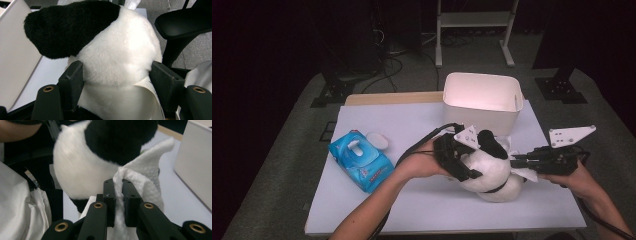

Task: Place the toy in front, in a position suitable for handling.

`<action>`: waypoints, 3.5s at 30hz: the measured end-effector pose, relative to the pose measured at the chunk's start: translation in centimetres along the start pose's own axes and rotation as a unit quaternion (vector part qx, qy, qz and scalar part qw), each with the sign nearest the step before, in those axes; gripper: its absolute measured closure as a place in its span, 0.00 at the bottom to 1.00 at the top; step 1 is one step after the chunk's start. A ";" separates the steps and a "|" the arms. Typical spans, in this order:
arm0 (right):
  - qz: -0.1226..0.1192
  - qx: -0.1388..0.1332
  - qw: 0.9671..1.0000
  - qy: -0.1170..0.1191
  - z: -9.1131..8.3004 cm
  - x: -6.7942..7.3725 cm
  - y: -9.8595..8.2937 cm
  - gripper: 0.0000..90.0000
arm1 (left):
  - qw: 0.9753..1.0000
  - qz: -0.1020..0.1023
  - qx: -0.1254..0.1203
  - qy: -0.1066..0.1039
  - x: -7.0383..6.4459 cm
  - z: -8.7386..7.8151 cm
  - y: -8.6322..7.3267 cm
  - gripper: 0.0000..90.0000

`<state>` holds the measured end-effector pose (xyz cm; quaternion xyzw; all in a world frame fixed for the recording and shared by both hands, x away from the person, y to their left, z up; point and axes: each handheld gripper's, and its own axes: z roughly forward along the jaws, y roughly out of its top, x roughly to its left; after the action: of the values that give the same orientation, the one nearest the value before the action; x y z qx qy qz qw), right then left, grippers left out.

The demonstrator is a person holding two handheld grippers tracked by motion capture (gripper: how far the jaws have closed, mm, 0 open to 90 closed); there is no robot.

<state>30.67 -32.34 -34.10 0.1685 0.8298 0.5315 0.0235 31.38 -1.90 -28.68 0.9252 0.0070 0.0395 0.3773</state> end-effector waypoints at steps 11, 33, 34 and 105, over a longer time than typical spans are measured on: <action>-0.048 0.007 0.999 -0.002 -2.1 1.5 4.8 0.91 | 1.000 0.017 0.007 -0.005 0.1 1.6 2.8 0.35; -0.045 0.084 0.994 -0.047 -1.9 0.7 4.7 0.92 | 1.000 0.002 -0.005 0.003 0.7 1.1 1.2 0.34; -0.043 0.084 0.994 -0.047 -2.0 0.7 4.6 0.92 | 1.000 -0.002 -0.014 0.001 0.7 1.0 0.9 0.34; -0.081 0.075 0.994 -0.005 0.1 2.9 7.7 0.87 | 0.997 -0.037 -0.063 -0.022 0.7 1.4 -4.6 0.48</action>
<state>29.93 -28.42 -26.87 0.1048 0.8783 0.4630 0.0576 32.22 0.47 -32.90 0.8995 0.0302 0.0053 0.4359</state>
